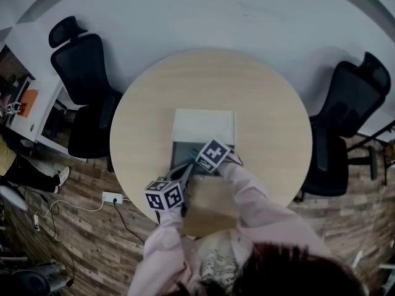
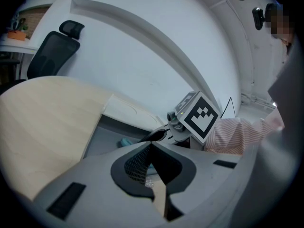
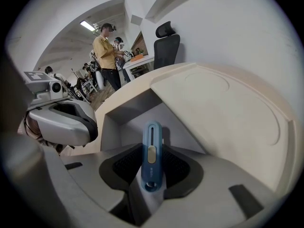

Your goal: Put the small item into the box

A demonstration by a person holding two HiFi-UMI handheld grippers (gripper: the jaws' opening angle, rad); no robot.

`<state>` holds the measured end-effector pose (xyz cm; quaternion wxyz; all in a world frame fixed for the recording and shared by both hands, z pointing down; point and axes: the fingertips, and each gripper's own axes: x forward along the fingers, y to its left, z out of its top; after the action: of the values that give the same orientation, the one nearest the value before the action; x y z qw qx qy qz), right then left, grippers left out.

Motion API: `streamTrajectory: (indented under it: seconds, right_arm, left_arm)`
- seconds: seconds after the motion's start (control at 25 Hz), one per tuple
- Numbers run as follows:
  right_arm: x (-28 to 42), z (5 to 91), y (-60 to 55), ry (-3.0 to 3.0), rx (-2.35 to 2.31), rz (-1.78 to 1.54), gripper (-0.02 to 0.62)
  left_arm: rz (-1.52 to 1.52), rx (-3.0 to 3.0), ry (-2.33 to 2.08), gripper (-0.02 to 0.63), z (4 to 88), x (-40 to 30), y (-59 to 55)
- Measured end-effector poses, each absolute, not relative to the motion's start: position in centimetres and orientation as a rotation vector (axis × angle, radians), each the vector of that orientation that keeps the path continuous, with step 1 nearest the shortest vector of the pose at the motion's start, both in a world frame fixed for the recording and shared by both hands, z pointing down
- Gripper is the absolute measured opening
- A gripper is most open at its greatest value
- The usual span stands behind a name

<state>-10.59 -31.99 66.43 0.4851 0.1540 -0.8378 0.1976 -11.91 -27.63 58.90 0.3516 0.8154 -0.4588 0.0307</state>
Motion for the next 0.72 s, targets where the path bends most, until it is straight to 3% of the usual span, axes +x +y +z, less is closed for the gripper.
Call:
streamTrajectory:
  seconds: [0.72]
  right_arm:
    - [-10.89, 67.31, -31.95, -2.005, 0.406, 0.416, 0.140]
  left_arm:
    - [0.052, 2.081, -1.214, 0.011, 59.13, -12.83, -27.52]
